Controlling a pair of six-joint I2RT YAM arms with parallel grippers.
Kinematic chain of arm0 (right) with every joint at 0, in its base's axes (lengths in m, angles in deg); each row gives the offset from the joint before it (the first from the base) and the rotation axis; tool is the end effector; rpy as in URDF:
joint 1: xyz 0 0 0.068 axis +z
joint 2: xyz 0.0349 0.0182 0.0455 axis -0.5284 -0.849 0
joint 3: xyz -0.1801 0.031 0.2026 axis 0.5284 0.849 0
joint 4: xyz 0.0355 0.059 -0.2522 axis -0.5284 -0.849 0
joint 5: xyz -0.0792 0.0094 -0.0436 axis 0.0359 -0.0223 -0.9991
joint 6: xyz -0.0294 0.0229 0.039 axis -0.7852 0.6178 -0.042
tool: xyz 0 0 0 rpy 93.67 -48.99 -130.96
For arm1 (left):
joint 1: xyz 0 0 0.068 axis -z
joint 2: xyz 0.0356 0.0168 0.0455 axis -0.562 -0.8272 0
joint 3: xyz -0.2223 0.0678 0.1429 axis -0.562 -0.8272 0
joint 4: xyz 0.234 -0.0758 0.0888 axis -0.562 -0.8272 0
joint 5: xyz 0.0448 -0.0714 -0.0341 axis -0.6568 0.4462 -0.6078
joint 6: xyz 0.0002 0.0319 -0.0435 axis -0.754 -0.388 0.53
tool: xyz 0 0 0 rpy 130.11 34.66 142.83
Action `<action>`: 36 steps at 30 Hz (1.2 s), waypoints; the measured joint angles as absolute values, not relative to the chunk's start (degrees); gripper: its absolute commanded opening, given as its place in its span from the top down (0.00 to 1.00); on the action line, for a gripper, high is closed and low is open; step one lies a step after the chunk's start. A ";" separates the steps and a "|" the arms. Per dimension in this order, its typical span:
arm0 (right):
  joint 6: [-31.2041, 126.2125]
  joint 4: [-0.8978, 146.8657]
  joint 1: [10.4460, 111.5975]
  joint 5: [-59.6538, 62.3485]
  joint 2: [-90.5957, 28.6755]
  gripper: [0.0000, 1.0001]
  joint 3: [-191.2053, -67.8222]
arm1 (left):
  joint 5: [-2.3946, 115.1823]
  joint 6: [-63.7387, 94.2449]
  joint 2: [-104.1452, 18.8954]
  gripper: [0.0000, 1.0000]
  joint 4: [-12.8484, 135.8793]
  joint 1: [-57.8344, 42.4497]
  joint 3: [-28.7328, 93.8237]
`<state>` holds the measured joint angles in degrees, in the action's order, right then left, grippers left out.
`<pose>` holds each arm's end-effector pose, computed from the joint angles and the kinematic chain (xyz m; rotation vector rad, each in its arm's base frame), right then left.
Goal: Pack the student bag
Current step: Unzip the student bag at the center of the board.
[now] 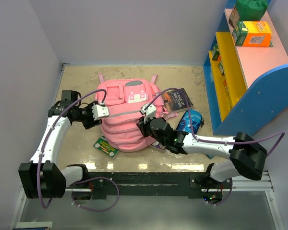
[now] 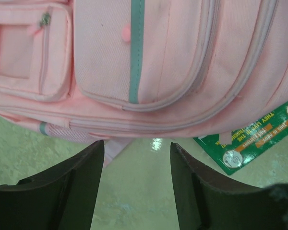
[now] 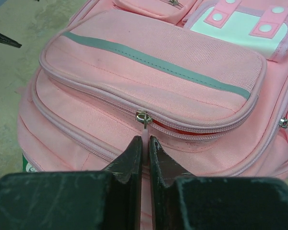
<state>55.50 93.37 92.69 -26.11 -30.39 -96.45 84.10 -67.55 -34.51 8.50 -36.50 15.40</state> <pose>0.1611 0.2636 0.2371 -0.5191 1.8378 0.5798 0.2173 -0.0122 0.2719 1.5041 1.8653 -0.2803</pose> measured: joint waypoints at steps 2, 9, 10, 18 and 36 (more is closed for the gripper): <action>55.67 93.22 92.69 -26.09 -30.39 1.00 -96.45 | 84.86 -67.74 -34.29 0.38 11.12 -34.66 15.40; 56.15 92.74 92.69 -26.04 -30.35 1.00 -96.45 | 87.05 -71.68 -33.39 0.40 17.09 -31.89 11.38; 56.15 92.65 92.69 -26.02 -30.30 1.00 -96.45 | 87.07 -72.66 -33.15 0.40 16.95 -31.89 10.37; 56.39 92.32 92.60 -25.63 -29.43 1.00 -95.72 | 88.01 -76.49 -32.49 0.48 18.09 -31.78 7.42; 56.55 91.01 91.88 -24.80 -29.65 1.00 -96.01 | 87.14 -74.28 -35.47 1.00 17.89 -25.18 9.46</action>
